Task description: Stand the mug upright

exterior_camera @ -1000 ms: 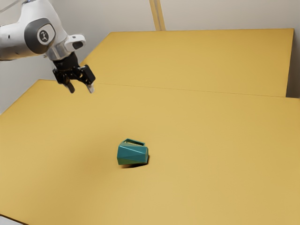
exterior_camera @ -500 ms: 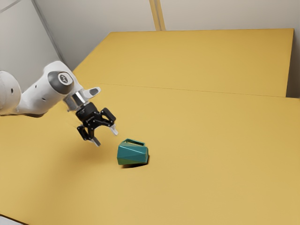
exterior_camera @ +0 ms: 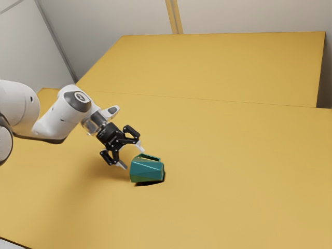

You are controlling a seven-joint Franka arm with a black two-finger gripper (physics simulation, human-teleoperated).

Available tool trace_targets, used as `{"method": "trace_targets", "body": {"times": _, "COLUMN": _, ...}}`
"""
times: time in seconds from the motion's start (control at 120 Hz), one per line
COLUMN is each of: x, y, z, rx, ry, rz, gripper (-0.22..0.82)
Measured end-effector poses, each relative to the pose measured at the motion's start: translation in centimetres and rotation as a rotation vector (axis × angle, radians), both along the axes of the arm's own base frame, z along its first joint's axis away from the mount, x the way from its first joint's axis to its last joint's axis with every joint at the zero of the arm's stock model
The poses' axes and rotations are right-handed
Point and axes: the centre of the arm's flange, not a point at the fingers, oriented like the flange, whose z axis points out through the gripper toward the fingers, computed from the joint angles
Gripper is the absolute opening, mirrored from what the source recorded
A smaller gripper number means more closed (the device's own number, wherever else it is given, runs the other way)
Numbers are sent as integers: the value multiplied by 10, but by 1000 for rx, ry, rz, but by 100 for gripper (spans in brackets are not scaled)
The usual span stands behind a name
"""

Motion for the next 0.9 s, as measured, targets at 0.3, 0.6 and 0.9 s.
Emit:
{"method": "trace_targets", "body": {"times": 0.3, "x": 10, "y": -23, "z": -14, "rx": -38, "ry": -10, "rz": 35, "gripper": 60}}
{"method": "trace_targets", "body": {"times": 0.6, "x": 20, "y": -27, "z": -11, "rx": -25, "ry": -35, "rz": 42, "gripper": 8}}
{"method": "trace_targets", "body": {"times": 0.9, "x": 27, "y": -43, "z": -2, "rx": -9, "ry": -58, "rz": 7, "gripper": -12}}
